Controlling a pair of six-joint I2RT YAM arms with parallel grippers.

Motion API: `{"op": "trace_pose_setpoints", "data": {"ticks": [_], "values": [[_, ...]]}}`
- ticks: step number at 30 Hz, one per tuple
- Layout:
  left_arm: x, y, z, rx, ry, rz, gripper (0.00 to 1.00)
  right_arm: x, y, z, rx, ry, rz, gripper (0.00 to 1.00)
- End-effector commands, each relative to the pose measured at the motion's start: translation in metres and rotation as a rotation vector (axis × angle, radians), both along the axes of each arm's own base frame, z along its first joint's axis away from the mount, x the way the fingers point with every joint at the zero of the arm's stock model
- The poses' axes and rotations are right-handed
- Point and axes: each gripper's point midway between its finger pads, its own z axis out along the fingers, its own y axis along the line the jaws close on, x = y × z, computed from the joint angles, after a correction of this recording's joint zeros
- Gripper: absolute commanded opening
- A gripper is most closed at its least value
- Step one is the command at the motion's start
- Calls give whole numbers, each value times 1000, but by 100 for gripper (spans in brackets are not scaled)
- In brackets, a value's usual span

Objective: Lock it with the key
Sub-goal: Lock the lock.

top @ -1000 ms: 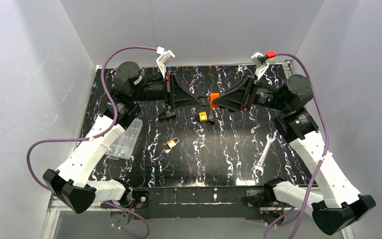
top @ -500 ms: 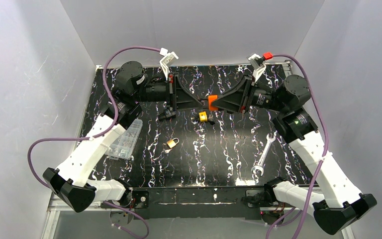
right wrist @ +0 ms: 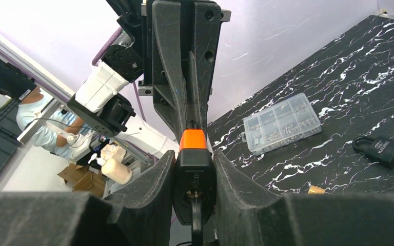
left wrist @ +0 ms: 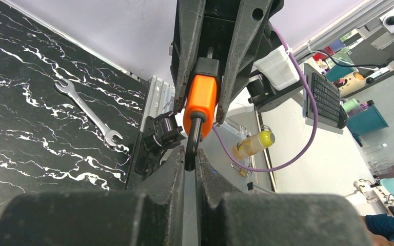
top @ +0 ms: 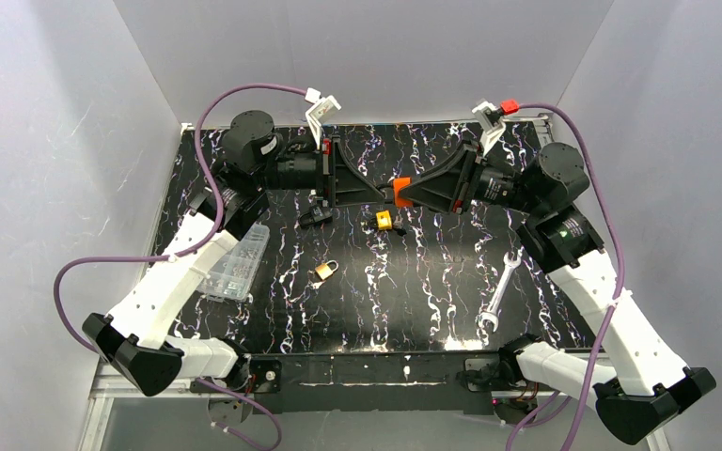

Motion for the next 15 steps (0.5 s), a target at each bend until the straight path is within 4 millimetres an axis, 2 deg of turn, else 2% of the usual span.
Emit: {"op": "trace_pose_setpoints", "data": {"ticks": [1, 15], "values": [[-14, -21, 10, -24, -34, -62, 0, -9, 15, 8, 6, -48, 56, 1], [-13, -30, 22, -40, -50, -75, 0, -11, 22, -1, -18, -40, 76, 1]]}}
